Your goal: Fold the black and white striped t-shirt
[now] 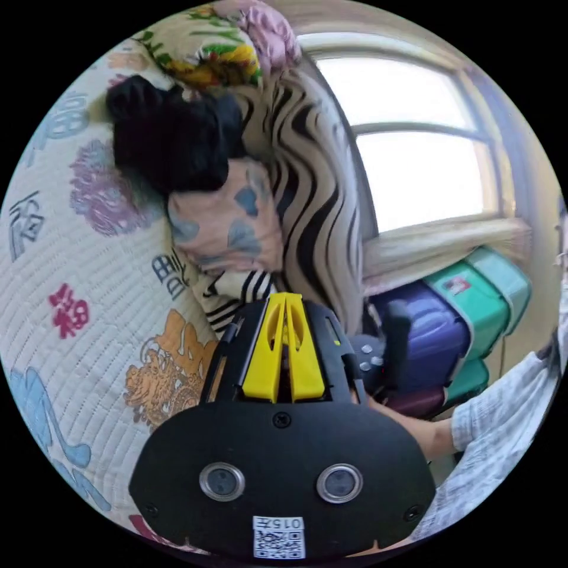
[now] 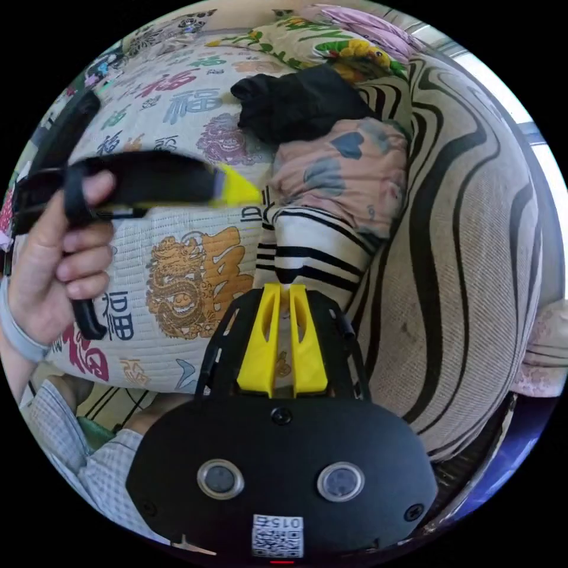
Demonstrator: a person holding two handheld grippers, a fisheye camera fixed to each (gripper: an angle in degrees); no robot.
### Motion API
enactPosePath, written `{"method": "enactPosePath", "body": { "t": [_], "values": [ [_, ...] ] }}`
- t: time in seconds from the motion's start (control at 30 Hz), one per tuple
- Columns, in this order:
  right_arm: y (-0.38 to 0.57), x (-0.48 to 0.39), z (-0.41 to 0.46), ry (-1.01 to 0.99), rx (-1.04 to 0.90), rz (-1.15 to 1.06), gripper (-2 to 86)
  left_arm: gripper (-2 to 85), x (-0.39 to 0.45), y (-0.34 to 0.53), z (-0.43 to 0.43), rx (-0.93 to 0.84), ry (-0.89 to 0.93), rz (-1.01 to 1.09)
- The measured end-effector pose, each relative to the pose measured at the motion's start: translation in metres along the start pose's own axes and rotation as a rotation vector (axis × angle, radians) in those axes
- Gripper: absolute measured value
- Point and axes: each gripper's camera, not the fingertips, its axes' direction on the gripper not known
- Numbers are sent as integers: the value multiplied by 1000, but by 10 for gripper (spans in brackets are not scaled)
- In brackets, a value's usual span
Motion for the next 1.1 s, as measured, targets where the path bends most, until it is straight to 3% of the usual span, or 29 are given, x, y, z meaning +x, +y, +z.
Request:
{"method": "enactPosePath", "body": {
  "t": [0.1,0.2,0.37,0.47,0.5,0.57,0.73,0.87,1.03,1.1],
  "values": [
    [9,12,-8,-90,29,65,13,-3,-28,-6,-22,-53,-104,-55],
    [9,16,-20,-90,49,54,10,23,-56,-2,-10,-119,-26,-150],
    [12,20,-29,-114,58,-7,8,141,-73,0,51,-222,105,-323],
    [11,21,-31,-120,55,-55,8,106,-79,1,77,-193,312,-439],
    [10,20,-32,-106,58,-82,8,58,-79,1,77,-172,347,-472],
    [8,19,-38,-84,63,-110,9,41,-74,0,65,-174,349,-435],
    [4,-2,-57,-178,107,-181,12,28,-50,2,-35,-111,312,-287],
    [-12,-61,-98,-468,209,-307,23,28,-41,28,-164,-29,314,-272],
    [-22,-165,-119,-661,219,-573,35,29,-9,87,-362,41,10,-310],
    [-29,-199,-118,-789,207,-625,38,30,-3,113,-415,101,-25,-359]
  ]
}}
